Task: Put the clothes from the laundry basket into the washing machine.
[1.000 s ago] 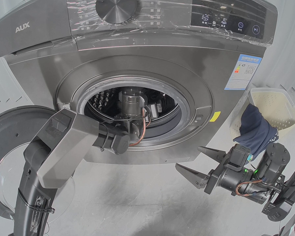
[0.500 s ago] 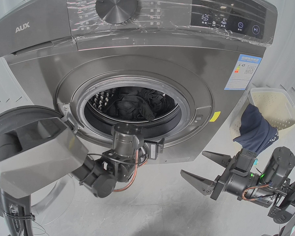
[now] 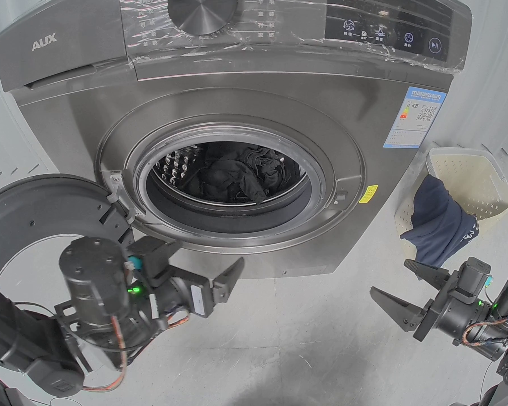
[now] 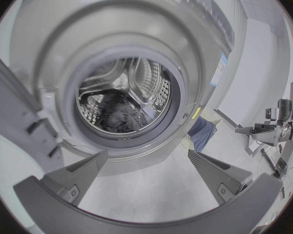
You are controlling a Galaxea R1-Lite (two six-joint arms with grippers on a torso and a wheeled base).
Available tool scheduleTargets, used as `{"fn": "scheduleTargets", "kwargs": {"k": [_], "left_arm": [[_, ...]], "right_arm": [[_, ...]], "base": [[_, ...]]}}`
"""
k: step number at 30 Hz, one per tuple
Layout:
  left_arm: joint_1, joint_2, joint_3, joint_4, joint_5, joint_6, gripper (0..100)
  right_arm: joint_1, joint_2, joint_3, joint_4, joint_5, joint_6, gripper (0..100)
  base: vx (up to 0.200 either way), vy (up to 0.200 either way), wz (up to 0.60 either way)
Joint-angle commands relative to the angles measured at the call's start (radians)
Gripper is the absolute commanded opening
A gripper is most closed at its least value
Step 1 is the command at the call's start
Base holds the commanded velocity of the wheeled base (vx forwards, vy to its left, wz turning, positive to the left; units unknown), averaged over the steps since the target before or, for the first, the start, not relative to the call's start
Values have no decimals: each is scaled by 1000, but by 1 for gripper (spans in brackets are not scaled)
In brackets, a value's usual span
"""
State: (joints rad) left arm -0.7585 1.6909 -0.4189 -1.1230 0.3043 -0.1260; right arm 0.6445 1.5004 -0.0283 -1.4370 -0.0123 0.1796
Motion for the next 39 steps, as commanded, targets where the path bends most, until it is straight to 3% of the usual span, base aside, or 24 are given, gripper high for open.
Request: {"fn": "scheduleTargets", "kwargs": {"k": [1, 4, 10, 12, 13, 15, 16, 19, 21, 22, 26, 28, 29, 31, 35, 36, 37, 39], "left_arm": [[44, -269, 172, -21, -5, 31, 100], [71, -424, 273, -8, -7, 46, 100], [140, -622, 350, 83, -7, 68, 100], [203, -738, 370, 189, -10, 60, 100], [206, -746, 370, 195, -10, 58, 100], [232, -873, 374, 319, -22, 52, 100], [232, -873, 374, 319, -22, 52, 100], [240, -1091, 378, 555, -22, 52, 100], [262, -1136, 382, 611, -22, 49, 100], [317, -1192, 399, 667, -28, 46, 100], [409, -1332, 419, 789, -106, 57, 100], [470, -1396, 419, 832, -163, 65, 100], [479, -1404, 419, 836, -169, 66, 100], [556, -1467, 419, 901, -228, 81, 100], [688, -1599, 419, 1046, -324, 85, 100], [688, -1599, 419, 1046, -324, 85, 100], [731, -1629, 414, 1077, -372, 86, 100], [751, -1660, 411, 1085, -375, 88, 100]], "right_arm": [[-83, -198, 28, 125, -26, -9, 100], [-135, -335, 28, 290, -54, -9, 100], [-161, -575, 28, 572, -61, -3, 100], [-218, -723, 28, 747, -55, 0, 100], [-221, -730, 28, 756, -55, 0, 100], [-295, -896, 28, 905, -47, -19, 100], [-295, -896, 28, 905, -47, -19, 100], [-434, -1085, 27, 1081, -38, -66, 100], [-463, -1146, 28, 1130, -35, -81, 100], [-493, -1226, 27, 1193, -23, -95, 100], [-542, -1421, 27, 1379, 17, -114, 100], [-559, -1411, 24, 1374, 8, -104, 100], [-565, -1415, 24, 1373, 8, -106, 100], [-669, -1450, 24, 1382, 32, -129, 100], [-666, -1468, 24, 1386, 54, -226, 100], [-666, -1468, 24, 1386, 54, -226, 100], [-663, -1474, 21, 1388, 31, -235, 100], [-661, -1479, 27, 1386, -9, -216, 100]], "base": [[-200, 0, 0], [-200, 0, 0], [-167, 0, 0], [0, 0, 0], [0, 0, 0], [0, 0, 0], [0, 0, 0], [0, -67, 0], [0, -200, 0], [0, -200, 0], [0, -200, 0], [0, -200, 0], [0, -200, 0], [0, -200, 0], [0, -200, 0], [0, -200, 0], [0, -200, 0], [0, -200, 0]]}}
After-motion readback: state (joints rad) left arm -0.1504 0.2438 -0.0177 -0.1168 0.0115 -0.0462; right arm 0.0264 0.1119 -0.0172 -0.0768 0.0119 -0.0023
